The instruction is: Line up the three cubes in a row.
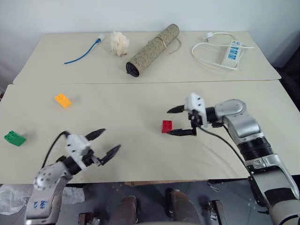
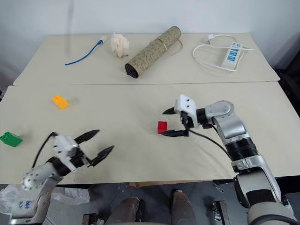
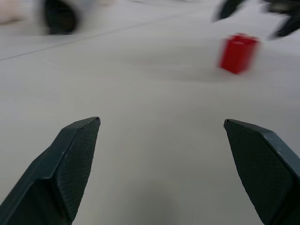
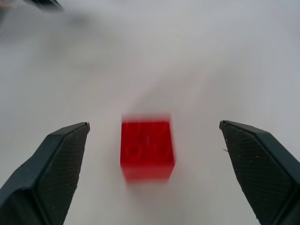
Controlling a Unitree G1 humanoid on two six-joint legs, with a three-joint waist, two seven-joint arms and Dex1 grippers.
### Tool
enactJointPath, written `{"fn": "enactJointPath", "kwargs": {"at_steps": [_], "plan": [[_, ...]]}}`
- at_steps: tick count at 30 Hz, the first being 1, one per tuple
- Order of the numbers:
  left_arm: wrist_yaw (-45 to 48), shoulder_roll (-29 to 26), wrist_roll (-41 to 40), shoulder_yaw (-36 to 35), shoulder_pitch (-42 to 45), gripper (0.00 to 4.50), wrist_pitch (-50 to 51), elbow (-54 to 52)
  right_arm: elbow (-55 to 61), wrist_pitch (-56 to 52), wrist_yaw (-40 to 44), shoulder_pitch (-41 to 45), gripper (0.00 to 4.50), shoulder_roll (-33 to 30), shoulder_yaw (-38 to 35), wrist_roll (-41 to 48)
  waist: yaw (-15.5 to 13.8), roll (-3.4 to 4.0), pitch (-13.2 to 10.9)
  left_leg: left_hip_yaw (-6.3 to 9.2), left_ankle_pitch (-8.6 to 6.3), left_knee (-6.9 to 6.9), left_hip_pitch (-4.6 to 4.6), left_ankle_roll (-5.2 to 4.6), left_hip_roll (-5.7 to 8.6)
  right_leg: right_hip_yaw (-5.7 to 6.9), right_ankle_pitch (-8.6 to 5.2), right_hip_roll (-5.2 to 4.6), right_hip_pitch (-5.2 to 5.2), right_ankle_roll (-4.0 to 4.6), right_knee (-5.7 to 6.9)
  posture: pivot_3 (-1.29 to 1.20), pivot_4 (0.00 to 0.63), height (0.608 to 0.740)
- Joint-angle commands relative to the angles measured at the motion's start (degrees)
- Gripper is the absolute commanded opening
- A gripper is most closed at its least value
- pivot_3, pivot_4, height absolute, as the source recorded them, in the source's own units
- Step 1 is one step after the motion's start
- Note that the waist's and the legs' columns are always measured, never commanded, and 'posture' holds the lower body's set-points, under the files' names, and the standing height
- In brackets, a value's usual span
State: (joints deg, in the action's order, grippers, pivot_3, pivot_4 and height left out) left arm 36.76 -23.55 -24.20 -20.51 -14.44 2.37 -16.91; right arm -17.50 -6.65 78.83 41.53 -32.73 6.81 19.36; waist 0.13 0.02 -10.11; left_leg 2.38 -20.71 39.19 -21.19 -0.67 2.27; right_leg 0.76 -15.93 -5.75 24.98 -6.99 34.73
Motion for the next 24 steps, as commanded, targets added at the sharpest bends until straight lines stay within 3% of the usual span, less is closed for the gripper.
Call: {"fn": "enactJointPath", "kwargs": {"at_steps": [1, 7, 12, 18, 24], "plan": [[-7.2, 4.7, -2.7, -10.8, -6.4, 4.50, -3.8, -2.1, 1.3, 6.6, 3.3, -4.1, 4.48, 0.9, -5.5, 5.2, 0.0, 0.00, 0.0, 0.00, 0.00, 0.00, 0.06, 0.00, 0.01, 0.00, 0.00, -0.01, -0.07, 0.00, 0.01, 0.00, 0.150, 0.740], [-17.2, 15.4, -6.1, -20.9, -14.6, 4.50, -7.5, -3.0, 4.2, 15.6, 3.0, -12.7, 4.48, 6.1, -8.8, 8.4, -0.2, -0.05, 0.0, 0.07, -0.09, 0.02, 0.22, -0.07, 0.02, 0.02, 0.01, -0.05, -0.40, -0.01, -0.21, 0.00, 0.150, 0.740], [-23.7, 20.9, -6.9, -24.7, -15.4, 4.50, -10.1, -0.5, 6.9, 14.7, 2.5, -16.4, 4.48, 8.5, -8.1, 10.1, -0.2, -0.05, 0.0, 0.03, -0.07, 0.06, 0.46, -0.04, 0.02, -0.04, 0.00, -0.05, -0.55, -0.01, -0.24, 0.00, 0.150, 0.740], [-33.8, 20.9, -3.1, -22.6, -9.3, 4.50, -7.5, -2.0, 6.7, 14.8, 1.4, -15.4, 4.48, 9.9, -8.4, 11.2, -0.4, -0.06, 0.0, 0.03, -0.07, 0.06, 0.54, -0.03, 0.03, -0.22, 0.00, -0.04, -0.58, 0.01, -0.14, 0.00, 0.150, 0.740], [-52.5, 21.3, -1.4, -22.7, 3.0, 4.50, 1.4, -5.7, 7.4, 14.0, 2.4, -14.4, 4.48, 9.9, -7.9, 11.8, -0.3, -0.14, 0.1, -0.01, -0.07, 0.06, 0.60, -0.01, 0.04, -0.19, 0.00, 0.00, -0.57, 0.01, 0.15, 0.00, 0.150, 0.740]]}}
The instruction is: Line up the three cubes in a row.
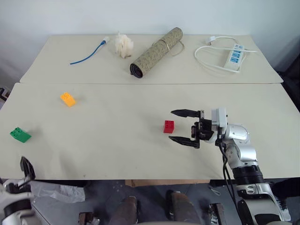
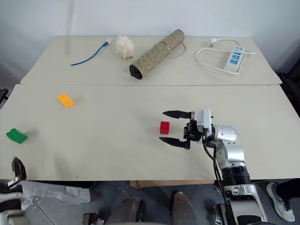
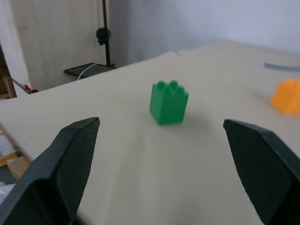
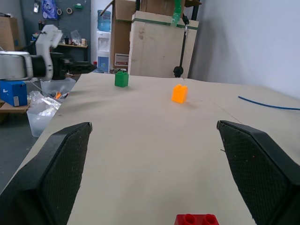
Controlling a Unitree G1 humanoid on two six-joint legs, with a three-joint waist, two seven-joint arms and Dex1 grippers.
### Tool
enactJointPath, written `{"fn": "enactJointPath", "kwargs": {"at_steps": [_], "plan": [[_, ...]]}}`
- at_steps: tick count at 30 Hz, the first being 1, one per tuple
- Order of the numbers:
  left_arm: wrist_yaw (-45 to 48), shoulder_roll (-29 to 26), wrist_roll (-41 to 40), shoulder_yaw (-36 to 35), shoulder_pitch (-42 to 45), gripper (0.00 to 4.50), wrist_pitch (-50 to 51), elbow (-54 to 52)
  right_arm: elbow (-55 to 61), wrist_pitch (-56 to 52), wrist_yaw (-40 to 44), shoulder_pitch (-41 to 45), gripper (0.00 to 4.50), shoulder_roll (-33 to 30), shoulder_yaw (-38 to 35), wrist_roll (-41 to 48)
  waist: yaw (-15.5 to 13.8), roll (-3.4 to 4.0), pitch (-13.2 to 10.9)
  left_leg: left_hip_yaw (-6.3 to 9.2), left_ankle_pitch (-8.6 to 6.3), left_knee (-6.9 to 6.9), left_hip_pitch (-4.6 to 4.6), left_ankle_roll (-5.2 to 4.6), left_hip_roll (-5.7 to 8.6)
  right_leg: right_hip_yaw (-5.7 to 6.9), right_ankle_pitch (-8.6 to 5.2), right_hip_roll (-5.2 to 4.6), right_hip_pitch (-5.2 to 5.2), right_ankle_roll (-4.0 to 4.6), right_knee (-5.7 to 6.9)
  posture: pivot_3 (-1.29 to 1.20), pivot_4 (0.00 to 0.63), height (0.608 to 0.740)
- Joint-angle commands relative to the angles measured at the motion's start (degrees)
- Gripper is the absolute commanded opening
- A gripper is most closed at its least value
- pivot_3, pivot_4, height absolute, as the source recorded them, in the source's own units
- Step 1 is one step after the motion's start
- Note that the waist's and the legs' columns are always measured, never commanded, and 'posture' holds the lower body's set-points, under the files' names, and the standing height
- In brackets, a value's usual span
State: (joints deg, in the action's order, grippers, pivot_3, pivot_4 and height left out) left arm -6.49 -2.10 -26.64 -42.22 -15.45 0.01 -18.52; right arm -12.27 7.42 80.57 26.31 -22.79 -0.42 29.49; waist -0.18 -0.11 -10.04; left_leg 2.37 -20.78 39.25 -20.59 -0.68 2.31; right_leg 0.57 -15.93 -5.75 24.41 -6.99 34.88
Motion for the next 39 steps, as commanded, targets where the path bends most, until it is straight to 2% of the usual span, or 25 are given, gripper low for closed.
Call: {"fn": "enactJointPath", "kwargs": {"at_steps": [1, 7, 17, 25, 28, 34, 36, 39], "plan": [[-12.3, -0.5, 1.9, -1.0, 6.0, 4.50, 5.5, -4.4, 2.5, -0.3, 0.6, 0.9, 4.48, 0.0, -0.5, 1.8, 0.1, -0.01, 0.0, 0.00, 0.00, 0.00, 0.00, 0.00, 0.00, 0.00, 0.00, 0.01, 0.01, 0.00, 0.01, 0.00, 0.150, 0.740], [-24.3, -2.2, 5.2, -0.9, 16.6, 4.50, 12.5, -1.5, 3.9, -1.4, 1.0, 0.8, 4.48, 0.4, 0.6, 1.9, 0.2, -0.02, 0.0, -0.03, 0.02, 0.00, 0.00, 0.04, -0.01, 0.04, 0.00, 0.11, 0.05, 0.00, 0.10, 0.00, 0.150, 0.740], [-23.2, -11.8, 9.2, 2.4, 28.0, 4.50, 17.1, 13.6, 7.0, -3.6, -0.5, 1.0, 4.48, 1.4, 1.9, 2.3, 0.1, -0.07, 0.0, 0.01, 0.06, 0.00, 0.01, 0.10, 0.03, 0.11, 0.00, 0.18, 0.07, 0.00, 0.14, 0.00, 0.150, 0.740], [-26.3, -14.0, 11.7, 1.9, 30.2, 4.50, 18.8, 18.5, 8.9, -4.2, -0.9, -0.4, 4.48, 1.1, 2.2, 2.3, 0.2, -0.08, 0.0, 0.00, 0.07, 0.00, 0.01, 0.11, 0.02, 0.17, 0.00, 0.11, 0.09, 0.00, 0.13, 0.00, 0.150, 0.740], [-26.5, -13.5, 11.8, 2.2, 30.6, 3.97, 19.2, 18.9, 9.2, -4.3, -1.5, -0.5, 4.50, 1.2, 2.2, 2.1, 0.2, -0.08, 0.1, 0.00, 0.07, 0.00, 0.01, 0.12, 0.02, 0.16, 0.00, 0.09, 0.08, 0.00, 0.15, 0.00, 0.150, 0.740], [-25.6, -13.3, 11.7, 2.0, 30.5, 2.16, 18.7, 18.9, 9.2, -3.9, -2.4, -0.9, 4.50, 1.4, 2.2, 1.7, 0.2, -0.09, 0.1, 0.00, 0.07, 0.00, 0.01, 0.12, 0.02, 0.17, 0.00, 0.08, 0.09, 0.00, 0.14, 0.00, 0.150, 0.740], [-22.4, -13.7, 10.7, 2.0, 29.1, 1.53, 16.8, 17.3, 9.4, -3.8, -2.5, -1.2, 4.50, 1.2, 2.2, 1.6, 0.2, -0.09, 0.1, 0.00, 0.07, 0.00, 0.01, 0.12, 0.02, 0.17, 0.00, 0.08, 0.08, 0.00, 0.15, 0.00, 0.150, 0.740], [-12.5, -15.0, 5.5, 0.6, 24.9, 1.44, 14.5, 14.1, 9.5, -3.6, -3.1, -1.5, 4.50, 0.3, 1.2, 1.5, 0.4, -0.09, 0.1, -0.01, 0.07, -0.01, 0.01, 0.12, 0.02, 0.15, 0.00, 0.04, 0.09, 0.00, 0.13, 0.00, 0.150, 0.740]]}}
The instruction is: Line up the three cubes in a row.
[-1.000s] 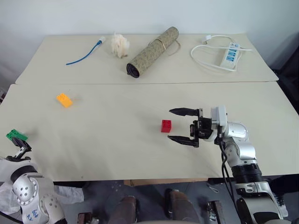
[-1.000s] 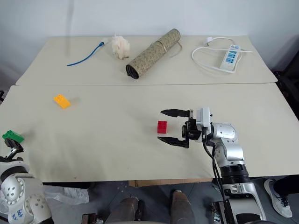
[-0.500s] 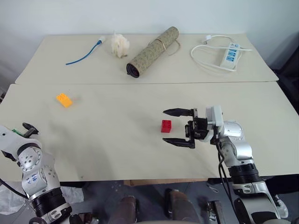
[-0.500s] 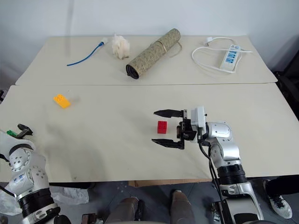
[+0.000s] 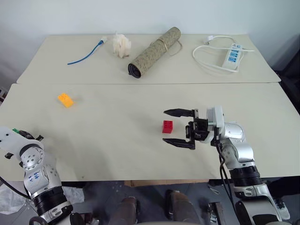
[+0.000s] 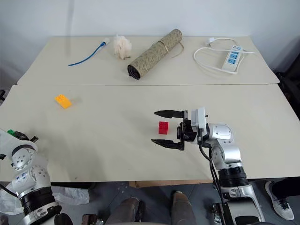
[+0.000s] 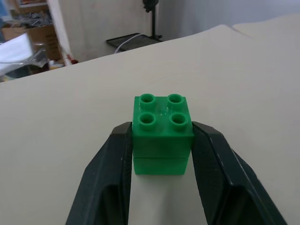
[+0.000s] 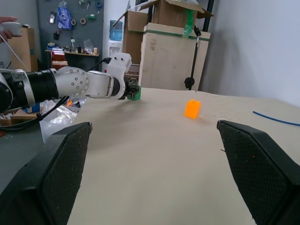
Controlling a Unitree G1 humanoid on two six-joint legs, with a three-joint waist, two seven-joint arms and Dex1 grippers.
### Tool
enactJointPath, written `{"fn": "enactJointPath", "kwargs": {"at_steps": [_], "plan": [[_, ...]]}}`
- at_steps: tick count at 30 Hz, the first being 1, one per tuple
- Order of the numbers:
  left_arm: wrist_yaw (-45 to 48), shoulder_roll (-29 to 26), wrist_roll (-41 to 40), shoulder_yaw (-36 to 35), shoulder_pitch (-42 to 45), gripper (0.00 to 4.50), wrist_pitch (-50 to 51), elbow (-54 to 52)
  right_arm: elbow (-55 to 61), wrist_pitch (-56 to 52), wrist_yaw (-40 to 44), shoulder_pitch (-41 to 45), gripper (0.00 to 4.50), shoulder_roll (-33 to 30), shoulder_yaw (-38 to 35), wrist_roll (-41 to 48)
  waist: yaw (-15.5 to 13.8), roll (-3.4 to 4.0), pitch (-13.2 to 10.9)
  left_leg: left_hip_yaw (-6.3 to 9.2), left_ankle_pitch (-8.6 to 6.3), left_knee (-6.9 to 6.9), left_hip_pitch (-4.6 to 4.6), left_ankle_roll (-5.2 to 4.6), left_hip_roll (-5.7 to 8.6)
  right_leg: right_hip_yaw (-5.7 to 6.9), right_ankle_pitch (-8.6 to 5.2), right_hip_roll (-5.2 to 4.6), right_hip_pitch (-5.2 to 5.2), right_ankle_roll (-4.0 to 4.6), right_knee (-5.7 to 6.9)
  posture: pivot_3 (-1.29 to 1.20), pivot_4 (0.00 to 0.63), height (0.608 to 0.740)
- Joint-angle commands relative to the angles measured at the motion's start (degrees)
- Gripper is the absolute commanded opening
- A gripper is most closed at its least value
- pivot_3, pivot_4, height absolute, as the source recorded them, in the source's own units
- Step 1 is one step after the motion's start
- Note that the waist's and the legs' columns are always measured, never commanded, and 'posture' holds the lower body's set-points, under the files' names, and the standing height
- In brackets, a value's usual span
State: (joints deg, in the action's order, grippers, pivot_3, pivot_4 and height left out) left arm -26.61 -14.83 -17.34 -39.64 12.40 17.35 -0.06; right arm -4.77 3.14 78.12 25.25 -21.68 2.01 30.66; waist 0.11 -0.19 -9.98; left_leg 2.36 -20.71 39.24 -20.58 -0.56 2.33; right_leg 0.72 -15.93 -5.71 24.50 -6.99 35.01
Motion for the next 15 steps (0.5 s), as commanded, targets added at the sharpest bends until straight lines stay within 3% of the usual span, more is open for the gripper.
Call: {"fn": "enactJointPath", "kwargs": {"at_steps": [1, 5, 8, 11, 15], "plan": [[13.5, -4.3, -5.7, -2.6, -5.5, 1.44, -3.7, -5.4, 1.8, 1.0, -0.7, -0.6, 4.50, -1.5, -1.8, 0.2, 0.1, -0.01, 0.0, 0.00, 0.00, 0.00, 0.00, 0.00, -0.01, 0.00, 0.00, -0.01, 0.01, 0.00, -0.01, 0.00, 0.150, 0.740], [35.5, -12.4, -12.3, -3.3, -13.4, 1.44, -8.6, -8.3, 1.0, 2.1, -1.5, -0.9, 4.50, -3.8, -4.2, 0.1, 0.2, -0.02, 0.0, 0.01, -0.04, -0.03, -0.01, 0.06, -0.14, 0.05, -0.06, 0.01, 0.03, 0.11, -0.02, 0.00, 0.150, 0.740], [55.7, -18.5, -16.7, -0.4, -20.3, 1.44, -11.6, -12.1, 0.0, 3.4, -1.3, -1.5, 4.50, -6.2, -6.1, -0.5, -0.1, 0.00, 0.0, 0.06, -0.03, -0.02, 0.01, 0.05, -0.10, 0.05, -0.08, -0.11, -0.06, 0.16, -0.23, 0.00, 0.150, 0.740], [69.1, -24.0, -19.7, 4.3, -23.5, 1.44, -9.6, -14.2, -2.7, 6.8, 1.2, -2.0, 4.50, -9.3, -7.1, -2.1, -0.3, 0.13, -0.1, 0.15, -0.03, -0.05, 0.08, -0.03, 0.03, -0.16, -0.10, -0.33, -0.19, 0.19, -0.29, 0.00, 0.150, 0.740], [87.4, -28.5, -12.1, 27.7, -7.4, 1.44, -11.4, -7.7, -8.6, 10.5, 3.5, -3.0, 4.50, -12.9, -8.7, -3.1, -1.4, 0.22, -0.1, 0.27, -0.02, -0.08, 0.09, -0.08, 0.12, -0.08, -0.11, -0.40, -0.24, 0.22, -0.29, 0.00, 0.150, 0.740]]}}
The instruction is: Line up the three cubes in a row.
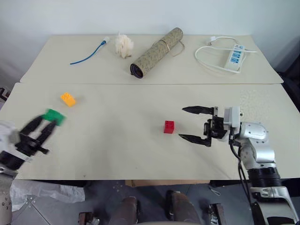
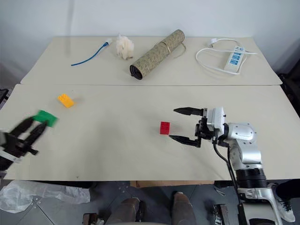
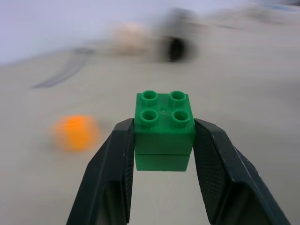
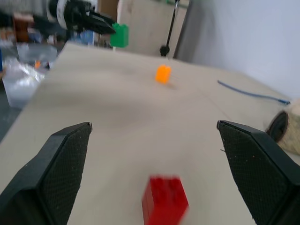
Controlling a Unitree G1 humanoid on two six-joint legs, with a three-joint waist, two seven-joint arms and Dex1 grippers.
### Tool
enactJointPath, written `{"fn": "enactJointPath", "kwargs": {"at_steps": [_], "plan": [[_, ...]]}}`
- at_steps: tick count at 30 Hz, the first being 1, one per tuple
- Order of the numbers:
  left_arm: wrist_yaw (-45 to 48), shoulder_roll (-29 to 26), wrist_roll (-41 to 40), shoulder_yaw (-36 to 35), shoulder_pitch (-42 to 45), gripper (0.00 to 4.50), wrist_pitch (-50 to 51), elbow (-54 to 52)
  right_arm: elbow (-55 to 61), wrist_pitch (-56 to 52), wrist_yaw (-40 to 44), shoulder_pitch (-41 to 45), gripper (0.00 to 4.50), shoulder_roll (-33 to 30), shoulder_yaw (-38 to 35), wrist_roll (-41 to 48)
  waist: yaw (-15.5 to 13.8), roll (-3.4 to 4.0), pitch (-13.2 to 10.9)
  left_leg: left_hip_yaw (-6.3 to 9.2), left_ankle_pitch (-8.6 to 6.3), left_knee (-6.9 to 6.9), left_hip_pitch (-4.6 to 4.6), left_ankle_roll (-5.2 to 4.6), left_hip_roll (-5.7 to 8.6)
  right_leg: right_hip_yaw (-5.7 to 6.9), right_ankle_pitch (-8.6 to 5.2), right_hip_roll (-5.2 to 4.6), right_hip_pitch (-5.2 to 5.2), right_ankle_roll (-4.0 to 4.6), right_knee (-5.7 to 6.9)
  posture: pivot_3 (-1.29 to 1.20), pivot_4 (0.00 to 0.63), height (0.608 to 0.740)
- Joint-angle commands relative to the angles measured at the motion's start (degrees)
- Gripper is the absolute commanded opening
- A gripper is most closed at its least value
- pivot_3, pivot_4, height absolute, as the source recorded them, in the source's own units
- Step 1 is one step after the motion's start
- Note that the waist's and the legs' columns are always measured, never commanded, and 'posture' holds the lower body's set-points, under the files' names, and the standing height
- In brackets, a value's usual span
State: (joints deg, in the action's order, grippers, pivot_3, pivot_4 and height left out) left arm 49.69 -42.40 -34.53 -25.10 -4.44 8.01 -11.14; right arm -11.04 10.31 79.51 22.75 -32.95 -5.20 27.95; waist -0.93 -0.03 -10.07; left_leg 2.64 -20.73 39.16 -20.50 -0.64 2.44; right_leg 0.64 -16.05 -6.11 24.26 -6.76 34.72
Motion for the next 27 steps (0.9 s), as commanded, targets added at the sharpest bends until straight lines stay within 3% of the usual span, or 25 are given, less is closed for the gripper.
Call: {"fn": "enactJointPath", "kwargs": {"at_steps": [1, 5, 11, 24, 27], "plan": [[13.7, -0.5, 7.1, 17.1, 13.4, 1.44, -3.0, 6.0, -3.5, 4.4, 3.0, -0.7, 4.50, -2.1, -1.4, -0.9, -0.4, 0.06, 0.0, -0.02, 0.02, 0.00, 0.09, -0.01, 0.07, 0.09, 0.00, 0.00, -0.06, 0.00, 0.07, 0.00, 0.150, 0.740], [18.5, 3.8, 13.1, 26.1, 27.2, 1.44, -7.2, 18.4, -4.9, 5.9, 3.7, -2.7, 4.50, -3.7, -2.1, -1.5, 0.8, 0.06, 0.0, -0.31, 0.04, -0.01, 0.11, -0.02, -0.03, 0.21, 0.05, 0.51, 0.04, -0.09, 0.32, 0.00, 0.150, 0.740], [24.6, 8.5, 18.7, 31.1, 39.2, 1.44, -16.2, 37.0, 0.4, 4.3, 0.7, -7.9, 4.50, -4.8, -4.0, -0.5, 1.7, 0.05, 0.0, -0.55, 0.03, -0.03, -0.06, -0.01, -0.16, 0.30, 0.05, 0.63, 0.31, -0.09, 0.35, 0.00, 0.150, 0.740], [29.3, 12.0, 23.0, 31.4, 49.1, 1.44, -27.5, 57.7, 8.3, 1.8, -4.1, -14.6, 4.50, -4.7, -4.5, 0.7, 0.7, 0.04, 0.0, -0.57, 0.07, 0.12, -0.05, -0.10, -0.04, 0.23, 0.11, 0.56, 0.25, -0.21, 0.41, 0.00, 0.150, 0.740], [29.6, 12.4, 23.1, 31.0, 50.2, 2.43, -28.8, 60.1, 8.6, 1.2, -4.1, -14.6, 4.50, -4.6, -4.1, 1.0, 0.7, 0.04, 0.0, -0.57, 0.08, 0.12, -0.05, -0.11, -0.03, 0.23, 0.12, 0.57, 0.25, -0.21, 0.43, 0.00, 0.150, 0.740]]}}
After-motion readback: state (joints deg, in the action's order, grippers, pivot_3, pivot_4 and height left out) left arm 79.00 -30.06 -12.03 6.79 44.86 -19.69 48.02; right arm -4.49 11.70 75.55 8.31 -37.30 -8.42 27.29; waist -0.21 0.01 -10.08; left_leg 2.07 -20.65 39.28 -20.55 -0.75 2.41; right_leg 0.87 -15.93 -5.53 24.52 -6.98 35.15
